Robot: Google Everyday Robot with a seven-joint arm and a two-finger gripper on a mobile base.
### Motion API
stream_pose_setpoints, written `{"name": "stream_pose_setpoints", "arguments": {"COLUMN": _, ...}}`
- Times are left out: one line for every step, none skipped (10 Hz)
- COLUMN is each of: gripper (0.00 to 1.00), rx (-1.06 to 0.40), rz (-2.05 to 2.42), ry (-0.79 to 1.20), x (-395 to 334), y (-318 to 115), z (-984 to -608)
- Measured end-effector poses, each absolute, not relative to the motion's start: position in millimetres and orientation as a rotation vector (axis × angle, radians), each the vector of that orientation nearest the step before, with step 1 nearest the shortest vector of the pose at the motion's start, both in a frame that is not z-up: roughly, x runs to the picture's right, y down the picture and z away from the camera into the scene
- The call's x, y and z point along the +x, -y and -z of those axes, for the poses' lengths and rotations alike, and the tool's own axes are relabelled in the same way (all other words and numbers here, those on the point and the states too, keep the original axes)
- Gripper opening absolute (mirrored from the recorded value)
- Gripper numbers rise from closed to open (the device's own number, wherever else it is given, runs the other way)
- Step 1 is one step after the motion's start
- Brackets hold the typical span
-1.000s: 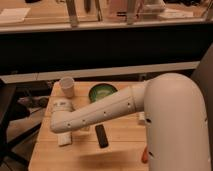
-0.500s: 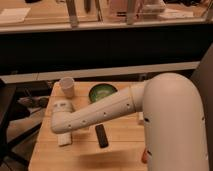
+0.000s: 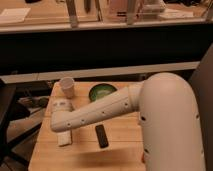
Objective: Wipe the white sponge on the table
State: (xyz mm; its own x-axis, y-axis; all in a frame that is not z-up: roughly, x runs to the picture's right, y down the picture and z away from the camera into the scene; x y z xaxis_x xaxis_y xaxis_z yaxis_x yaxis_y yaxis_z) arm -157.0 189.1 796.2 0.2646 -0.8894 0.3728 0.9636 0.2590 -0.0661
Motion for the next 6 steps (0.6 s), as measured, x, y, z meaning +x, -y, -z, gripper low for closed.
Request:
{"name": "stream_pose_setpoints", "arguments": {"gripper": 0.53, "rx": -0.284, "rz": 1.259, "ry": 0.363, "x": -160, "y": -193, "z": -794}}
{"name": "stream_pose_setpoints", "arguments": {"gripper": 0.64, "rx": -0.265, "rz": 1.242, "ry": 0.423, "x": -162, "y": -196, "z": -793}}
{"name": "stream_pose_setpoints", "arguments": {"gripper": 0.74, "rx": -0.264, "rz": 1.23, "ry": 0.487, "x": -169, "y": -200, "z": -791}}
{"name": "stream_pose_setpoints", "arguments": {"gripper": 0.79, "rx": -0.271, "rz": 1.222, "ry": 0.519, "x": -171, "y": -202, "z": -790}}
{"name": "stream_pose_setpoints", "arguments": {"gripper": 0.8, "rx": -0.275, "rz": 1.213, "ry": 0.533, "x": -171, "y": -204, "z": -790}}
{"name": "stream_pose_setpoints", "arguments": {"gripper": 0.8, "rx": -0.291, "rz": 1.208, "ry": 0.552, "x": -175, "y": -207, "z": -789}}
